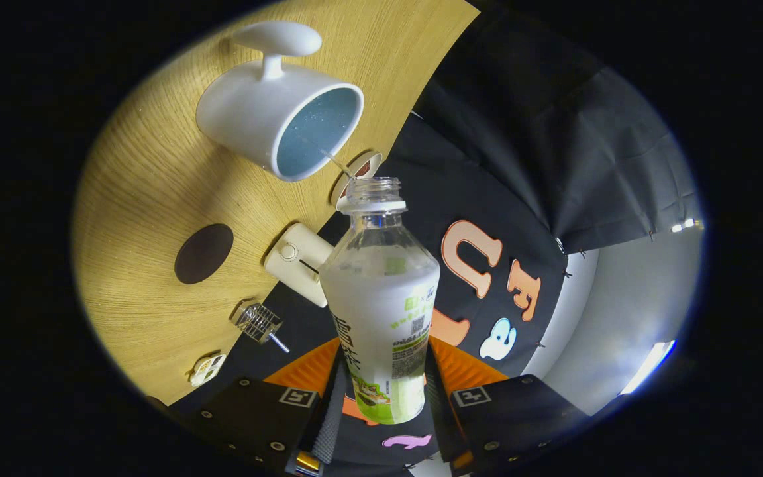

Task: Take the bottle from table, then pour the juice into the cup, finally place the bottle on the coaster

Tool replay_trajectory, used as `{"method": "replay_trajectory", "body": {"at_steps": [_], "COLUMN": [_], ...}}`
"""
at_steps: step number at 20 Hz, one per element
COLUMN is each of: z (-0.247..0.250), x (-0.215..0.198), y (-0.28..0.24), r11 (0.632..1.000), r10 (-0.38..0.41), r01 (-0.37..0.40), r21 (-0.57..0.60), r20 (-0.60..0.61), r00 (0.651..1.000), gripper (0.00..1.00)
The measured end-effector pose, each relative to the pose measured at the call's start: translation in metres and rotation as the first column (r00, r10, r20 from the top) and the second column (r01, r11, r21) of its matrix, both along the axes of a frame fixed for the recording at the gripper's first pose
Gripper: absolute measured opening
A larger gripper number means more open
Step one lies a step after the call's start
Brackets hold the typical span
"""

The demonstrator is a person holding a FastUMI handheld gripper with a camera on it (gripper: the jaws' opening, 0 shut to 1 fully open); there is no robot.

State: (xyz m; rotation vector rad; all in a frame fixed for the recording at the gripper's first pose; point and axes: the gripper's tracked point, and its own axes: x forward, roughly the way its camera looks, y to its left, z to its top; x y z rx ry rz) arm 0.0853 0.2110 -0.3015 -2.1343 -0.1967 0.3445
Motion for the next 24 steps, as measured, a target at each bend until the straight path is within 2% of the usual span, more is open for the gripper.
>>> {"method": "replay_trajectory", "body": {"at_steps": [16,22,24], "z": [-0.003,-0.013,-0.017], "x": [-0.001,-0.004,-0.004], "y": [0.000,-0.009,-0.014], "r11": [1.000,0.998,0.994], "r10": [0.000,-0.029,-0.057], "r01": [0.000,0.033,0.065], "r21": [0.011,0.053,0.084], "r20": [-0.017,-0.062,-0.089], "r00": [1.000,0.998,0.994], "gripper": [0.60,0.60,0.60]}}
